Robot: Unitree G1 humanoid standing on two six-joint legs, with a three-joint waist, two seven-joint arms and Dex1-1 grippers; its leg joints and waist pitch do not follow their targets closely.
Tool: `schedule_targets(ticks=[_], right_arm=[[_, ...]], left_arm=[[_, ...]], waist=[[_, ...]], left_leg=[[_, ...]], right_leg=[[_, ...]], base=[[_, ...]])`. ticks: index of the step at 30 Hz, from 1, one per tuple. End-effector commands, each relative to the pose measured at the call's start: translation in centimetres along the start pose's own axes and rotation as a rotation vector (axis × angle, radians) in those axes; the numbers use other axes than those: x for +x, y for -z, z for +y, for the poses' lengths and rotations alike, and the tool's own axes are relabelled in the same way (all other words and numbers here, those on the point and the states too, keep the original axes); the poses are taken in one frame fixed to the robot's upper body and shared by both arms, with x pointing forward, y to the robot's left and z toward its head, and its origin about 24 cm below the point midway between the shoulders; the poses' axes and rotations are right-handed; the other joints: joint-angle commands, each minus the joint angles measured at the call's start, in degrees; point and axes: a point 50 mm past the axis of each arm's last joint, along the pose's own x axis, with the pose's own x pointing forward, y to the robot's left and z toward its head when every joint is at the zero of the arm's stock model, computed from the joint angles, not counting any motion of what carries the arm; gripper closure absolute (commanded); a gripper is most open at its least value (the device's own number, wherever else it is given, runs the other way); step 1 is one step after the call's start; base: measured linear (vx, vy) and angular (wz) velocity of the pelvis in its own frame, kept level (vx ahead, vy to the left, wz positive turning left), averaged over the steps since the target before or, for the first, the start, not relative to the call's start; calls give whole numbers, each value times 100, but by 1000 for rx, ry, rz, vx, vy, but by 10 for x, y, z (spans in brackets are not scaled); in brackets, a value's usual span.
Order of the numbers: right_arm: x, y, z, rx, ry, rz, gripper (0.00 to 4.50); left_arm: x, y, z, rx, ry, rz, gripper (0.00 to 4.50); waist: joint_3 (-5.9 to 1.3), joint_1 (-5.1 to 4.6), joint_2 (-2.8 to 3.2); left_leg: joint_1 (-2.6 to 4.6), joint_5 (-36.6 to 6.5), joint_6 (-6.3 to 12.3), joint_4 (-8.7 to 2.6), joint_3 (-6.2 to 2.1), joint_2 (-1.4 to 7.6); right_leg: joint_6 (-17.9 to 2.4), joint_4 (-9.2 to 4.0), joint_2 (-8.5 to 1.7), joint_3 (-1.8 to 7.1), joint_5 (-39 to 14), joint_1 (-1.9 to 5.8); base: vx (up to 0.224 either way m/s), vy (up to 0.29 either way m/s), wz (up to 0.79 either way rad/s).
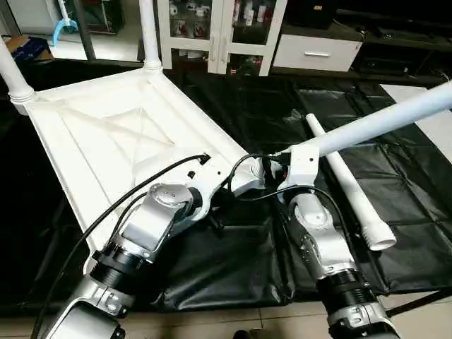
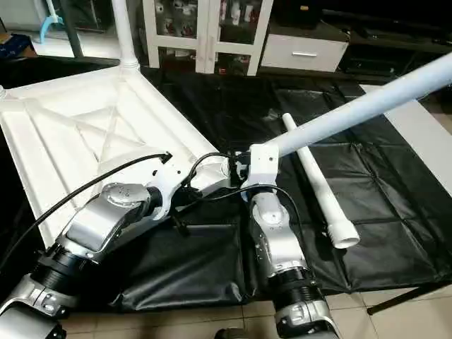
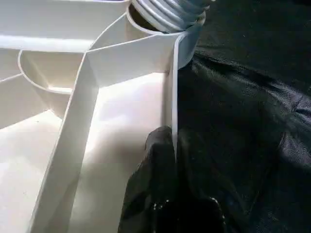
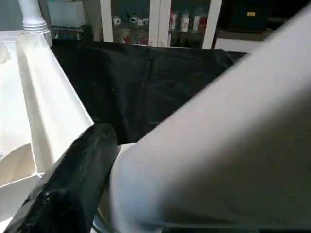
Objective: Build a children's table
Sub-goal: Pick table leg
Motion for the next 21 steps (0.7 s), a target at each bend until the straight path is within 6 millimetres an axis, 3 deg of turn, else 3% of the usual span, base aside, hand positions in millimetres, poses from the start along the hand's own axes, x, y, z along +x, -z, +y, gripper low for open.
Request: schedule_targets(ticks=[1, 2, 3, 5, 6, 7, 8, 9, 10, 11, 15, 16, 20, 21], right_arm=[[-6, 17, -7, -19, 14, 74, 65], [-6, 17, -7, -19, 14, 74, 65], [-7, 17, -6, -15, 12, 69, 90], [-11, 19, -8, -5, 12, 67, 90], [-11, 19, -8, -5, 12, 67, 90], [-11, 19, -8, -5, 12, 67, 119], [-13, 19, -11, -12, 14, 67, 119], [-13, 19, -12, -12, 14, 67, 127], [-15, 16, -21, -19, 9, 58, 131], [-15, 14, -24, -21, 6, 52, 142], [-14, 4, -27, -12, -42, 13, 160], [-14, 1, -26, 13, -73, 6, 167], [-13, -13, -28, 68, -145, -32, 183], [-13, -21, -31, 62, -159, -59, 183]], left_arm=[[-10, 6, 13, 0, -59, 20, 450], [-10, 6, 13, 0, -59, 20, 450], [-11, 8, 12, 8, -50, 27, 450], [-11, 10, 10, 25, -25, 34, 450], [-11, 10, 10, 25, -25, 34, 450], [-11, 10, 10, 25, -25, 34, 450], [-10, 8, 8, 29, -17, 28, 450], [-10, 8, 8, 29, -16, 27, 450], [-8, 3, 7, 29, -8, -3, 450], [-8, 1, 8, 28, -8, -12, 450], [-11, 5, 9, 28, -3, -13, 450], [-12, 6, 9, 30, 5, -14, 450], [-15, 6, 8, 54, 32, -27, 450], [-16, 7, 9, 78, 47, -32, 450]], waist=[[-375, 48, 125], [-374, 53, 129], [-392, 66, 205], [-428, 53, 98], [-422, 77, 121], [-421, 77, 145], [-418, 86, 109], [-414, 97, 124], [-409, 94, 5], [-403, 129, 60], [-402, 184, 76], [-398, 204, 118], [-416, 242, 101], [-414, 258, 143]], left_leg=[[88, -1193, -47, -384, -109, 211], [97, -1190, -22, -377, -103, 210], [110, -1180, -33, -373, -112, 211], [111, -1121, 19, -347, -91, 215], [118, -1089, 38, -344, -91, 216], [127, -1022, 58, -345, -90, 224], [136, -1011, 72, -340, -82, 227], [141, -1016, 72, -341, -82, 229], [130, -1032, 94, -334, -74, 235], [160, -1062, 85, -325, -68, 243], [160, -1191, 12, -322, -71, 230], [156, -1226, 1, -324, -74, 223], [121, -1099, 74, -298, -80, 209], [125, -1096, 75, -302, -90, 211]], right_leg=[[-1127, -257, -255, 197, -493, 247], [-1157, -254, -263, 203, -462, 248], [-1188, -238, -266, 202, -419, 258], [-1242, -231, -259, 203, -299, 281], [-1255, -225, -270, 208, -288, 279], [-1293, -216, -265, 207, -238, 267], [-1306, -209, -256, 204, -264, 266], [-1303, -213, -257, 205, -282, 261], [-1273, -208, -262, 208, -418, 265], [-1239, -221, -266, 215, -498, 238], [-1156, -228, -259, 213, -622, 234], [-1162, -234, -253, 214, -611, 231], [-1212, -194, -260, 218, -469, 269], [-1213, -188, -263, 215, -475, 271]], base=[[0, 0, 0], [0, 0, 0], [0, 0, 0], [0, 0, 0], [0, 0, 0], [0, 0, 0], [0, 0, 0], [0, 0, 0], [0, 0, 0], [0, 0, 0], [0, 0, 0], [0, 0, 0], [0, 0, 0], [0, 0, 0]])
